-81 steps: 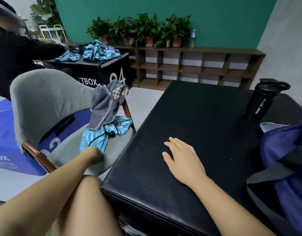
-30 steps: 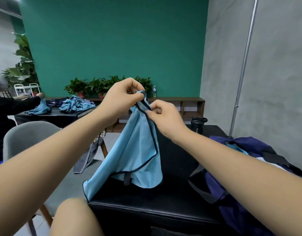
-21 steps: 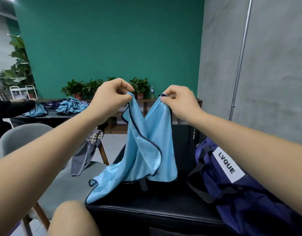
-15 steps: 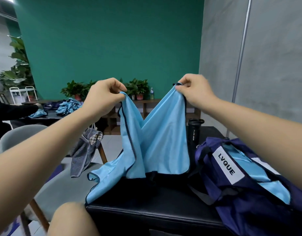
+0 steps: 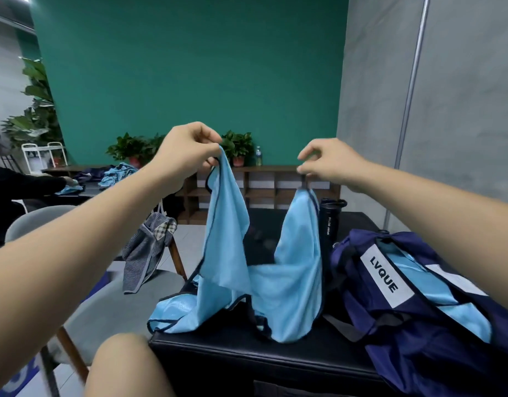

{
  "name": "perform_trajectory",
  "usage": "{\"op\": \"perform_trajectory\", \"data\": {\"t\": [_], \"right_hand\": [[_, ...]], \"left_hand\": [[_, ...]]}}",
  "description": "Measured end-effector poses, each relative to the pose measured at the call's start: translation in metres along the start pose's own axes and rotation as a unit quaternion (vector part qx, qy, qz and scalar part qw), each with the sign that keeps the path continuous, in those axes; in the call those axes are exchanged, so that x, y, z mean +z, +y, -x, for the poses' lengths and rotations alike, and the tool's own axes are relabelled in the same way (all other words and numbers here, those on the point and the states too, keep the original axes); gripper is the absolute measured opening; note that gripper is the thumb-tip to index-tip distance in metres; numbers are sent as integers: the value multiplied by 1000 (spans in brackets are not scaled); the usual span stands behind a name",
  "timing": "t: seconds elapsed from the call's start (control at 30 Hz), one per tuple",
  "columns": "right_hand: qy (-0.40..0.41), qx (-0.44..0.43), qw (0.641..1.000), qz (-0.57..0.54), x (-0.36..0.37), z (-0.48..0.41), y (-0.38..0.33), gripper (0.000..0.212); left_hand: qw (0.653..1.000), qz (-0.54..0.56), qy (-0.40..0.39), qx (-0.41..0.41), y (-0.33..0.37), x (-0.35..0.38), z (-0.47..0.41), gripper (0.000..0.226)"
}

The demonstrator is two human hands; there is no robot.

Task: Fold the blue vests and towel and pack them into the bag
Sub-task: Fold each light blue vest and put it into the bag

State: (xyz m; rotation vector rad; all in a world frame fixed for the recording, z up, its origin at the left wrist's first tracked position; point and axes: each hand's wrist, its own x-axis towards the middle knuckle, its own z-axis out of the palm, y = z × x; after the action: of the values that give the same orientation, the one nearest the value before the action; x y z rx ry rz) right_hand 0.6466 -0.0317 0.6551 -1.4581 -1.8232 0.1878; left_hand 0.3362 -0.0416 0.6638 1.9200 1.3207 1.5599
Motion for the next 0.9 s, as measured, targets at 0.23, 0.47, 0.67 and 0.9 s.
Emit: {"op": "perform_trajectory", "data": {"t": [0.23,0.47,0.67,0.9], "right_hand": [[-207,-37,971,-112,70,38,-39,41],[-131,17,990,-48,78,26,0,14],[-162,68,984,17,64,22,57,11],[-218,86,966,109,61,33,86,8]], "left_hand": [[993,92,-69,-5,12,43,15,16],[986,61,-150,-44,-39,44,39,23],[976,-49,-173,-126,-142,23,68,18],[917,-172,-271,-236,-248,14,122,10]]}}
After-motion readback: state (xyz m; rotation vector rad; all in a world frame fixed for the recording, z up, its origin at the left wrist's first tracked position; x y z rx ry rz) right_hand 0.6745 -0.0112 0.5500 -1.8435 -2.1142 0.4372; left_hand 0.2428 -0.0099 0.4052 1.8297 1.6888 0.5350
